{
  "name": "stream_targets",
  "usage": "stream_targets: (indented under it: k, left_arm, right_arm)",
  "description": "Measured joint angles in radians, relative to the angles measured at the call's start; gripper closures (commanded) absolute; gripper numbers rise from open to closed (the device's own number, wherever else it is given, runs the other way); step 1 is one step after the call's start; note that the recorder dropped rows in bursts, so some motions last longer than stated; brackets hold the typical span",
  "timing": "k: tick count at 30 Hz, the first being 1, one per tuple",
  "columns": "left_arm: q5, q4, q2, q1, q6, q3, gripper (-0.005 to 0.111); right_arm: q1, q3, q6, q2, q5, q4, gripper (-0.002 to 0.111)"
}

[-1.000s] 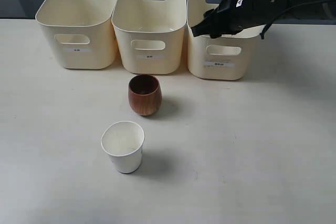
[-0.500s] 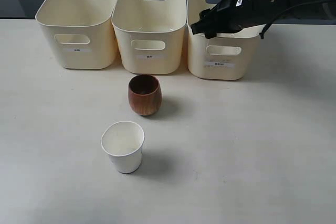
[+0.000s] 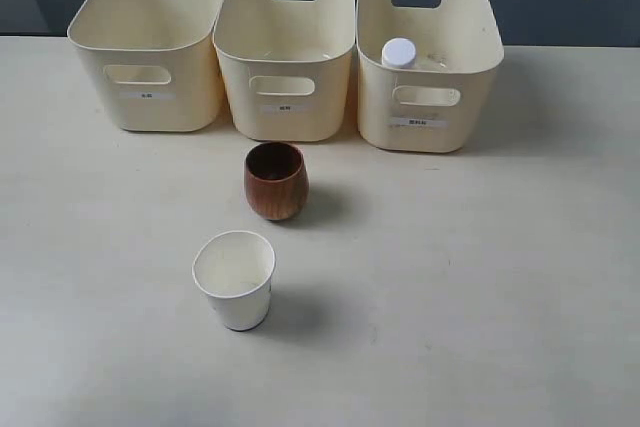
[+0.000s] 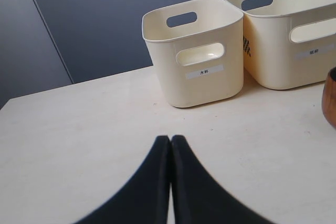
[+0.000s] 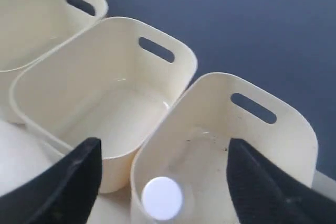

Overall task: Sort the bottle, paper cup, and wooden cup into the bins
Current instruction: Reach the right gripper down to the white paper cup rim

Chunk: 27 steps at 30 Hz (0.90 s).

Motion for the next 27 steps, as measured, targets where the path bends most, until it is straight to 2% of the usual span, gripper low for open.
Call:
stream_targets:
  k: [6,13,23,27]
  left_arm:
    - [0.000,0.000,0.000,0.000,0.000,0.000,0.107]
    - [0.000,0.000,0.000,0.000,0.000,0.000,0.107]
    - [0.000,0.000,0.000,0.000,0.000,0.000,0.107]
    - [0.000,0.000,0.000,0.000,0.000,0.000,0.107]
  right_arm:
    - [0.160,0.000,-0.115,-0.089,0.111,0.000,0.043]
    - [0.336,0.000,-0.158,-0.082,0.172,0.000,0.043]
    - [0.353,0.000,-0.161,0.053,0.279,0.021,0.043]
    - [0.355,0.000,-0.188,0.098,0.334,0.094,0.043]
